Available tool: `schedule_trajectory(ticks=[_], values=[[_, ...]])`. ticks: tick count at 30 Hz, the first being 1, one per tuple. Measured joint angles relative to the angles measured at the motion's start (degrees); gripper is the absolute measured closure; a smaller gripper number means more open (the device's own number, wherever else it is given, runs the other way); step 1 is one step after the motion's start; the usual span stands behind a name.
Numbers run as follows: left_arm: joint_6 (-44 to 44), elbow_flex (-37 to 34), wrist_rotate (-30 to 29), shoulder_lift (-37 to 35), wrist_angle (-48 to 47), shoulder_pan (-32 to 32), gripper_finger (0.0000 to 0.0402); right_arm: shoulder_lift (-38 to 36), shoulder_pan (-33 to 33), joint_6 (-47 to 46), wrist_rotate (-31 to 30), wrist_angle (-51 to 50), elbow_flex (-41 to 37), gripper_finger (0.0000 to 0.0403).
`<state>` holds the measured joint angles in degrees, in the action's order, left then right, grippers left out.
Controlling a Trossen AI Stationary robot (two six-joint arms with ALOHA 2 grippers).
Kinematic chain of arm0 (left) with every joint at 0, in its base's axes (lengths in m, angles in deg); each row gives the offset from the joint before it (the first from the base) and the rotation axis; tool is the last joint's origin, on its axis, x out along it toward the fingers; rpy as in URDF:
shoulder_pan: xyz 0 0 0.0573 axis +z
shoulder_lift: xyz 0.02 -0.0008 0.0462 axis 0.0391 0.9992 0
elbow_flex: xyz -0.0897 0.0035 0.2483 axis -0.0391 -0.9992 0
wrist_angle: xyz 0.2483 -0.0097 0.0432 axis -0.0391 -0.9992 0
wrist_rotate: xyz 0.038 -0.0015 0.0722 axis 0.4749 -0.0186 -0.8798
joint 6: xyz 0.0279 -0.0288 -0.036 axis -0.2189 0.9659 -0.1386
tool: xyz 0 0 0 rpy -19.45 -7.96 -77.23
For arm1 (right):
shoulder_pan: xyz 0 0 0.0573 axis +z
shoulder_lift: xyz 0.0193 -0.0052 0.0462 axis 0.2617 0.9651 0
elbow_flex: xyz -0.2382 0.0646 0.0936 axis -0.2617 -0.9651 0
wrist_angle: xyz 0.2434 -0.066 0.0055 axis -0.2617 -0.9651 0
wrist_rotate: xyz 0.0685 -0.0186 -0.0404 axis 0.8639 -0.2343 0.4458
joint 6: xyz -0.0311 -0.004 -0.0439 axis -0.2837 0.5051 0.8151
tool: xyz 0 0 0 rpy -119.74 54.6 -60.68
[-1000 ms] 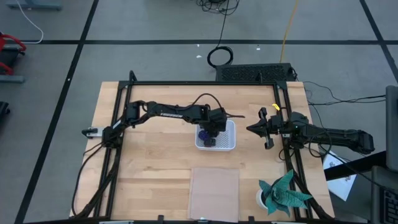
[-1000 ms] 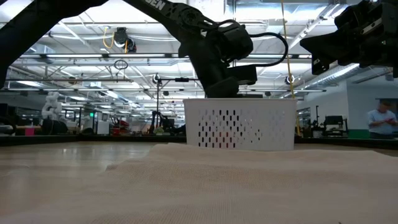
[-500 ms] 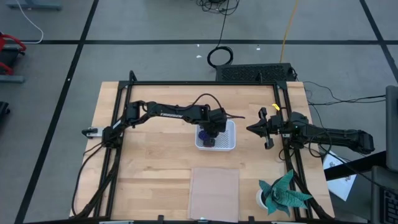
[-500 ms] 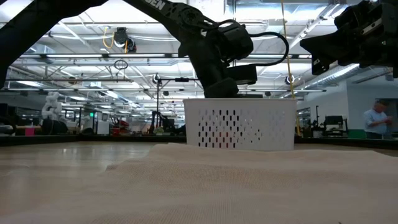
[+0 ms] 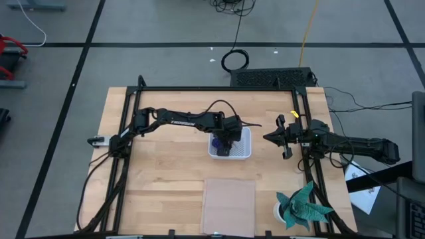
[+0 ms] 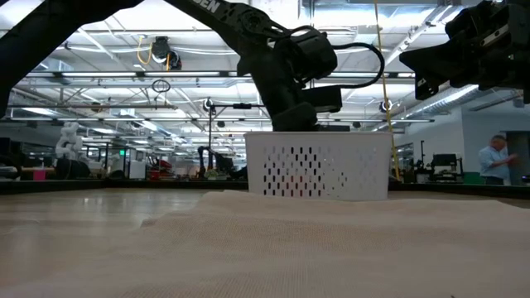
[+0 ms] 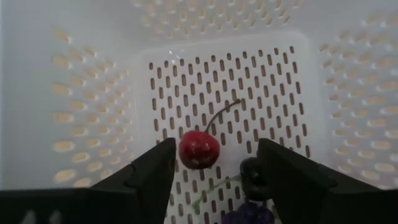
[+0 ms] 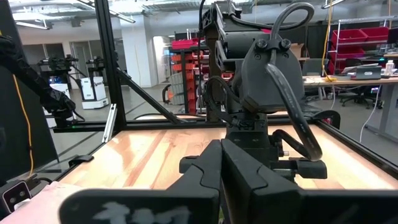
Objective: Pick and placing Produce into tupperware
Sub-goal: Return to Home Position
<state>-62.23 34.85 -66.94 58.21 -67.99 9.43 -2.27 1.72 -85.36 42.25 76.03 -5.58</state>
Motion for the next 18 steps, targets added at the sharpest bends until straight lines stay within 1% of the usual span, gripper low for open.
schedule_trajectory(ticks=[5,13,16,18], values=[[0.1,0.9,-0.2,0.0,-1.6,0.0,0.0175,0.0,0.0,0.0,0.0,0.0,0.0,0.0403],[0.5,5.7,-0.2,0.0,-4.2,-0.2,0.0204,0.0,0.0,0.0,0.0,0.0,0.0,0.0403],[1.1,6.5,-1.6,0.0,-4.1,-0.2,0.0231,0.0,0.0,0.0,0.0,0.0,0.0,0.0403],[1.1,6.4,-2.4,0.0,-4.2,-0.2,0.0261,0.0,0.0,0.0,0.0,0.0,0.0,0.0403]])
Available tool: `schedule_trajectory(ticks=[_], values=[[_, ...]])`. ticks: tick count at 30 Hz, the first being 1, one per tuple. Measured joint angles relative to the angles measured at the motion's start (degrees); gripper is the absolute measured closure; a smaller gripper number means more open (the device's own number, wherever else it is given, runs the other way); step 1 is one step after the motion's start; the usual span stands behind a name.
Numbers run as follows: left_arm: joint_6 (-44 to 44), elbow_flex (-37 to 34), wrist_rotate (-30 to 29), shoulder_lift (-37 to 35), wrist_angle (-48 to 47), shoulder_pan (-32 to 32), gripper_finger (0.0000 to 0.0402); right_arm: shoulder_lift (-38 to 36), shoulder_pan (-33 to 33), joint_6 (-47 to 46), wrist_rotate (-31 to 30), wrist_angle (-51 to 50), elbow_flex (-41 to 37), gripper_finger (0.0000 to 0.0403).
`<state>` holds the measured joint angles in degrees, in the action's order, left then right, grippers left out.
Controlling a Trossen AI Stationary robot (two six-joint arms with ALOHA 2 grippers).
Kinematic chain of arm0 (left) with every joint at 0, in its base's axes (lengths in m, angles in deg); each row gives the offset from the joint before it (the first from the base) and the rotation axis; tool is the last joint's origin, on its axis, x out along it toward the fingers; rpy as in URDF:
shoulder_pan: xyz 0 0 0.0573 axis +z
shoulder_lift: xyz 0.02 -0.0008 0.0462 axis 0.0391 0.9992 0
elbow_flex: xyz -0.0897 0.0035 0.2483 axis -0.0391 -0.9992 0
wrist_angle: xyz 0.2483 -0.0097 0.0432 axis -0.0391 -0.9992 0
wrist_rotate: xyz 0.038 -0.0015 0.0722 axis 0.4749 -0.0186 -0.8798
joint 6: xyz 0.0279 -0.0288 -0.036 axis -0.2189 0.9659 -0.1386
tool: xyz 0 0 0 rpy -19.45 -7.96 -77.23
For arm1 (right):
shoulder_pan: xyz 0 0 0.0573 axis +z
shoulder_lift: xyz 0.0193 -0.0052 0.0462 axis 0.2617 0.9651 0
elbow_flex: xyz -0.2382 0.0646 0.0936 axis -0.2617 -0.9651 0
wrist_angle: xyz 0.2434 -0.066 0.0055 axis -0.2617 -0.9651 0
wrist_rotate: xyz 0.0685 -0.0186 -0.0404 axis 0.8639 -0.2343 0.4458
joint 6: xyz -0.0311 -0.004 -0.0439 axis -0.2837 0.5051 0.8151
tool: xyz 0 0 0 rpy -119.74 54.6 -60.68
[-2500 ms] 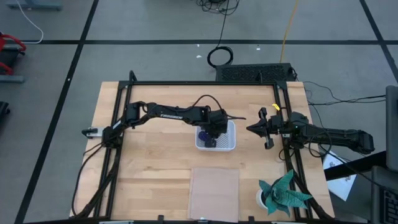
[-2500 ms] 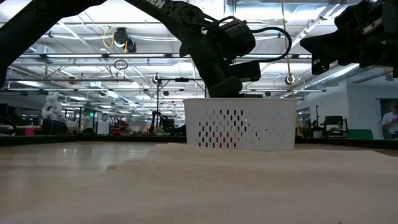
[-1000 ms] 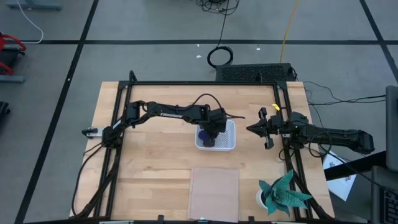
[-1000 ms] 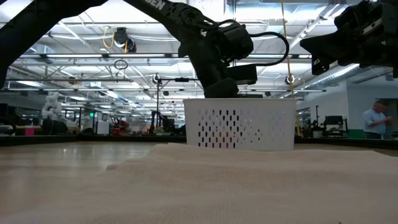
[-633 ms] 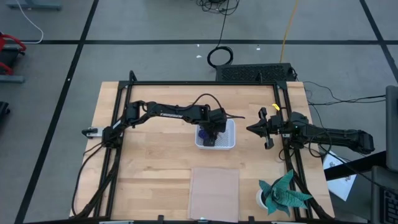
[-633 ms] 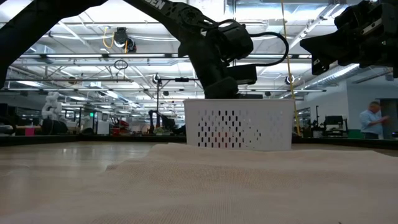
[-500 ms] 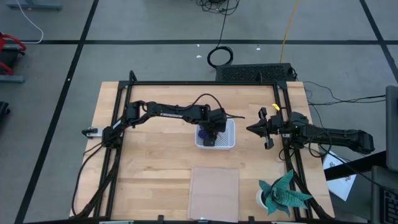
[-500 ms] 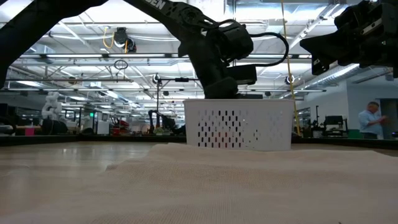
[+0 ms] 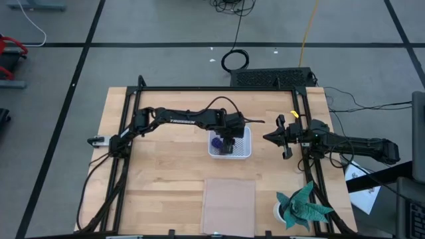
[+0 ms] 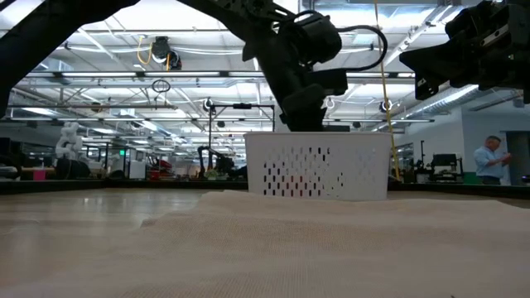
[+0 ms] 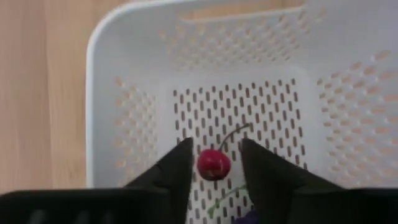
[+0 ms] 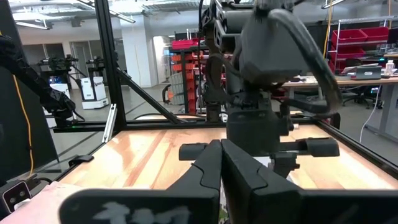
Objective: Pick and placing Produce into tupperware
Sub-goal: Return to Home Position
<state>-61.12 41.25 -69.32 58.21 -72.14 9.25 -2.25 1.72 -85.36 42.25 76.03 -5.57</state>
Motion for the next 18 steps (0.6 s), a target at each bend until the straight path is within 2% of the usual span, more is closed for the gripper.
schedule_trajectory(ticks=[5,7,13,18], values=[[0.1,-0.1,-0.3,0.0,-0.5,0.0,0.0366,0.0,0.0,0.0,0.0,0.0,0.0,0.0403],[0.8,-0.1,-0.3,0.0,-0.6,-0.1,0.0391,0.0,0.0,0.0,0.0,0.0,0.0,0.0403],[-1.1,-0.2,-0.4,-0.3,-1.7,-0.7,0.038,0.0,0.0,-0.4,0.0,0.0,0.0,0.0403],[-4.0,-0.2,-4.4,-4.0,-4.3,-1.9,0.0398,0.0,0.0,-0.5,0.0,0.0,0.0,0.0403]])
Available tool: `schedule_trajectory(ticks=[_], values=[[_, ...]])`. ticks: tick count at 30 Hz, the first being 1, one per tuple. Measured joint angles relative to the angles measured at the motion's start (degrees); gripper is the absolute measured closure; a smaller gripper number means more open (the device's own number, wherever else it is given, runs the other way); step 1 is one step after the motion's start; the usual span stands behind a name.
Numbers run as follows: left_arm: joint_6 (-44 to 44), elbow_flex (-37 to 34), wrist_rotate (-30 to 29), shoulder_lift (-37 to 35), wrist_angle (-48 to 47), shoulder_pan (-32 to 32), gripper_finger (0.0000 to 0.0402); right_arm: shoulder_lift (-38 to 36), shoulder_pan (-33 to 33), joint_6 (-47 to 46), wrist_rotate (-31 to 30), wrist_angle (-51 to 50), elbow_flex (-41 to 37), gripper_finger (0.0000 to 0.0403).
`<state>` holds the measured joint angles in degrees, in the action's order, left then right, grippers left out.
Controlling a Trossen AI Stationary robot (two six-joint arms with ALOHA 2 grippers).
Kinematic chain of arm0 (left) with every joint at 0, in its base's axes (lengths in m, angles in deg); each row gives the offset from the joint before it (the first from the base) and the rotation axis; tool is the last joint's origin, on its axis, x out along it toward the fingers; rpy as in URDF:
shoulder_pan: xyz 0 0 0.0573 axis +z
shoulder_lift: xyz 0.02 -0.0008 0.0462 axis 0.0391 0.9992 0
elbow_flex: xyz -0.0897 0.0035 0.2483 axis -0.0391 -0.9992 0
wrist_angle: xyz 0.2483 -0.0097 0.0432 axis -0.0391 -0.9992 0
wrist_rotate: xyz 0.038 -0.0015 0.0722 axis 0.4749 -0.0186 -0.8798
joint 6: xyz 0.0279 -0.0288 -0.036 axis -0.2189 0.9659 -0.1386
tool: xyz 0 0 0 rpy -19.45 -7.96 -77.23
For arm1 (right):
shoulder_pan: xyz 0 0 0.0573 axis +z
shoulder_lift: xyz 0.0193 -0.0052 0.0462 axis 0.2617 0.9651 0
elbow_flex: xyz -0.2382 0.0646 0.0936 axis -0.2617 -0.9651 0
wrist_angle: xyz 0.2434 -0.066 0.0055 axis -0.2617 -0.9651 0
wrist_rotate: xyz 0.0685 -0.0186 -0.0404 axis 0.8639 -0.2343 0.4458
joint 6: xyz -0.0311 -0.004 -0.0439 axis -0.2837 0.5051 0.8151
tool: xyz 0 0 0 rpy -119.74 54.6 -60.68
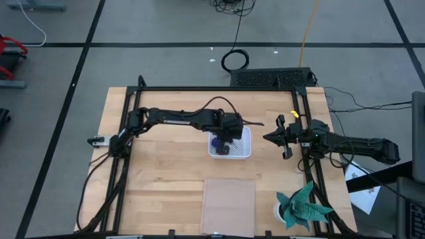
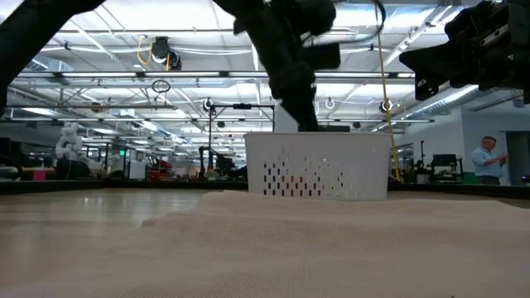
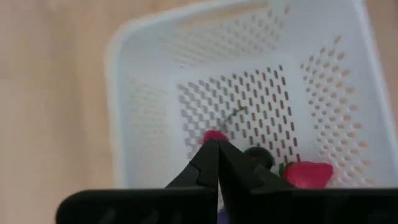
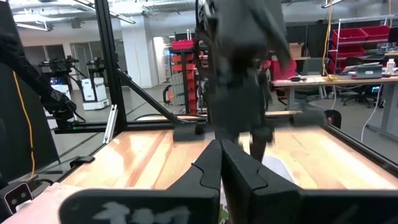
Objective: Pick and placing Produce into tupperware
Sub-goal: Return to Home Position
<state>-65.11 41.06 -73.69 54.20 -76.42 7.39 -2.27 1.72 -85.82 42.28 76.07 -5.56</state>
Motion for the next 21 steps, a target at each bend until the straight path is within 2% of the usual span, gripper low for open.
schedule_trajectory(ticks=[4,9,12,17,19,21], values=[[-2.0,0.0,-4.5,-4.6,-1.0,-1.1,0.0398,0.0,0.0,0.0,0.0,0.0,0.0,0.0403],[-2.8,0.0,-4.9,-12.7,-0.7,-1.4,0.04,0.0,0.0,0.0,0.2,0.0,0.0,0.0403],[-3.0,-2.4,-5.0,-18.5,-0.5,-1.8,0.04,0.0,0.0,0.0,0.2,0.0,0.0,0.0403],[-3.6,-11.0,-7.0,-30.6,-0.2,-3.2,0.0401,-0.3,0.0,-0.7,0.2,0.0,0.0,0.0403],[-2.6,-16.4,-8.3,-36.1,1.7,-3.5,0.0401,-0.3,0.0,-0.7,0.2,0.0,0.0,0.0403],[-2.0,-23.1,-7.3,-41.3,5.3,-3.2,0.0401,-0.3,0.0,-0.7,0.2,0.1,0.0,0.0403]])
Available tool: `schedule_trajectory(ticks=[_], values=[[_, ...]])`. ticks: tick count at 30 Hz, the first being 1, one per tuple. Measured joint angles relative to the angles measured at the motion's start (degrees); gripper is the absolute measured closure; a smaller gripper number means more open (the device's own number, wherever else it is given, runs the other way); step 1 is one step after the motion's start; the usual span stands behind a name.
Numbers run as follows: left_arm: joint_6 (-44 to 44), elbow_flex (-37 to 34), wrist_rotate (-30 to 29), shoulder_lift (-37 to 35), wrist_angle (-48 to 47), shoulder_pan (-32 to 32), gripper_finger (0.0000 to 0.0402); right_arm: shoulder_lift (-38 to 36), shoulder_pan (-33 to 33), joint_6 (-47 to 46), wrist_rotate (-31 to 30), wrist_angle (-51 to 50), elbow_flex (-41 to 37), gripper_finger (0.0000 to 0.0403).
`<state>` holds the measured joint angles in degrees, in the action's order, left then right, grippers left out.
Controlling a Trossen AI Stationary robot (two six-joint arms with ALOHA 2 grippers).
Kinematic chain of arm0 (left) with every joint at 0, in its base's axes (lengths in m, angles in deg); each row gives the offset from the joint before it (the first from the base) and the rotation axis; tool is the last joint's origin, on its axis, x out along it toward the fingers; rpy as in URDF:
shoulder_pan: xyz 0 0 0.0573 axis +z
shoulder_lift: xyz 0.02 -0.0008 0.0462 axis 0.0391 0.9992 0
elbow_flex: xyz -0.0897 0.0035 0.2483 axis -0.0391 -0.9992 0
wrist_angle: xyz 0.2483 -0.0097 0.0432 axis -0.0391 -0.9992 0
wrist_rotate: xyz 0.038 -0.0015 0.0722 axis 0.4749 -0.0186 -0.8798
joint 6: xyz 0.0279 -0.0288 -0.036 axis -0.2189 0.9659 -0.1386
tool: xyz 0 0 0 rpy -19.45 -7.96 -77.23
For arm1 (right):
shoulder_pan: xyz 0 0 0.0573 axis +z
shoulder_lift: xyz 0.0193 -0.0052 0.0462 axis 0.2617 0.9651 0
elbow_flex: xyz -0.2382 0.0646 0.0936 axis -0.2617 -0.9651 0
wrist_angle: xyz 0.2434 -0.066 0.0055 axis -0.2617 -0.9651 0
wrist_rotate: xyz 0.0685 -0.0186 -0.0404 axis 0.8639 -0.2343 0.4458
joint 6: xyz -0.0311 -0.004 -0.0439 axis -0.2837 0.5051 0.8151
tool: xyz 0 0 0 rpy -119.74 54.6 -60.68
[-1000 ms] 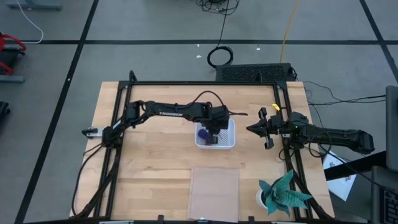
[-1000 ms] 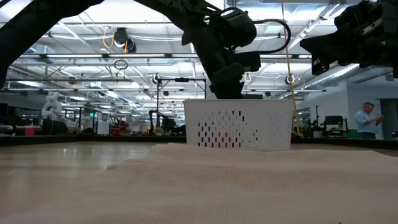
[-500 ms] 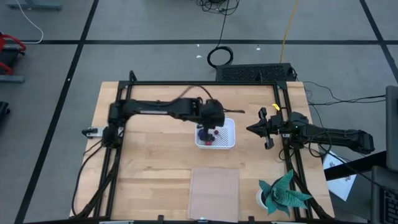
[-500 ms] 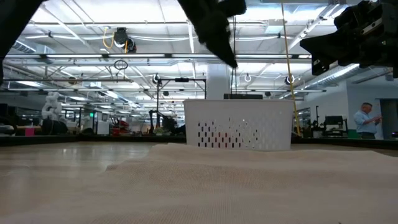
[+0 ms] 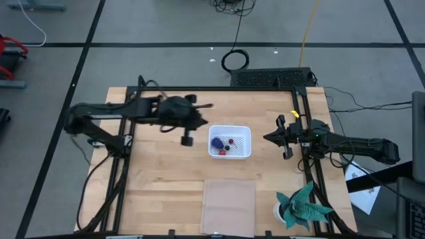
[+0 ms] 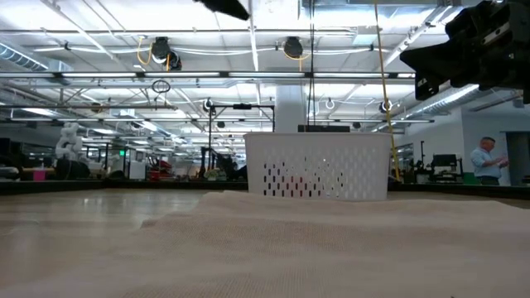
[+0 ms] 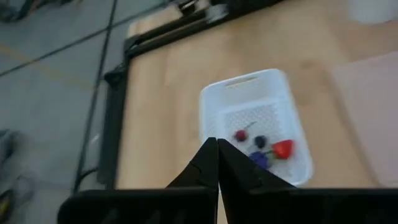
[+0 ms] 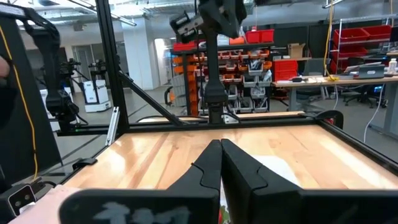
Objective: Pick and placing Produce into tupperware
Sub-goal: Return to Home Position
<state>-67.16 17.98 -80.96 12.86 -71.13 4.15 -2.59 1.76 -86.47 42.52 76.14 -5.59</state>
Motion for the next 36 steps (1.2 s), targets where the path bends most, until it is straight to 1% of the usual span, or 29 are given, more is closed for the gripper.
schedule_trajectory(ticks=[1,3,4,7,9,11,13,15,19,22,24,27,29,33,36], values=[[-0.3,-4.0,2.4,-2.5,2.9,0.3,0.0401,0.0,0.0,0.0,0.0,0.1,0.0,0.0403],[-0.8,-12.6,9.0,-6.9,10.6,1.4,0.0401,0.0,0.0,0.0,0.0,0.4,0.0,0.0403],[-0.7,-17.1,12.5,-8.6,16.4,1.9,0.0401,0.0,0.0,0.0,0.0,0.4,0.0,0.0403],[3.4,-28.9,21.4,-11.9,33.9,3.7,0.0401,0.0,0.0,-0.5,0.0,0.5,0.0,0.0403],[4.9,-34.5,23.7,-12.9,41.2,4.0,0.0401,0.0,0.0,-1.6,0.2,1.1,0.0,0.0403],[5.1,-39.0,23.2,-14.8,43.4,3.2,0.0401,0.0,0.0,-2.5,1.8,2.6,0.0,0.0403],[4.8,-41.9,19.6,-18.0,44.7,1.5,0.0401,-0.3,0.0,-3.6,4.4,3.8,0.0,0.0403],[4.3,-45.2,16.0,-22.8,44.5,-0.9,0.0401,-0.5,0.0,-5.3,6.0,5.1,0.0,0.0403],[4.0,-52.1,10.0,-34.1,44.8,-5.8,0.0401,-1.2,0.0,-7.6,6.2,4.9,0.0,0.0403],[3.1,-58.0,5.3,-42.4,45.3,-6.8,0.0401,-1.8,0.0,-7.8,7.1,4.5,0.0,0.0403],[3.2,-61.6,5.3,-46.8,46.0,-6.2,0.0401,-2.7,-0.1,-7.4,9.0,4.5,0.2,0.0403],[4.5,-66.0,10.1,-51.6,49.5,-5.3,0.0402,-3.9,-0.1,-7.5,9.2,3.6,0.6,0.0403],[4.5,-68.4,12.6,-53.9,49.5,-5.2,0.0402,-4.7,-0.1,-7.4,9.2,3.6,0.6,0.0403],[5.0,-72.5,12.4,-58.1,51.0,-5.2,0.0401,-5.2,-0.1,-6.3,9.2,1.6,0.6,0.0403],[6.1,-74.0,12.7,-60.3,52.9,-5.2,0.0402,-5.3,-0.1,-5.7,9.1,0.7,0.6,0.0403]])
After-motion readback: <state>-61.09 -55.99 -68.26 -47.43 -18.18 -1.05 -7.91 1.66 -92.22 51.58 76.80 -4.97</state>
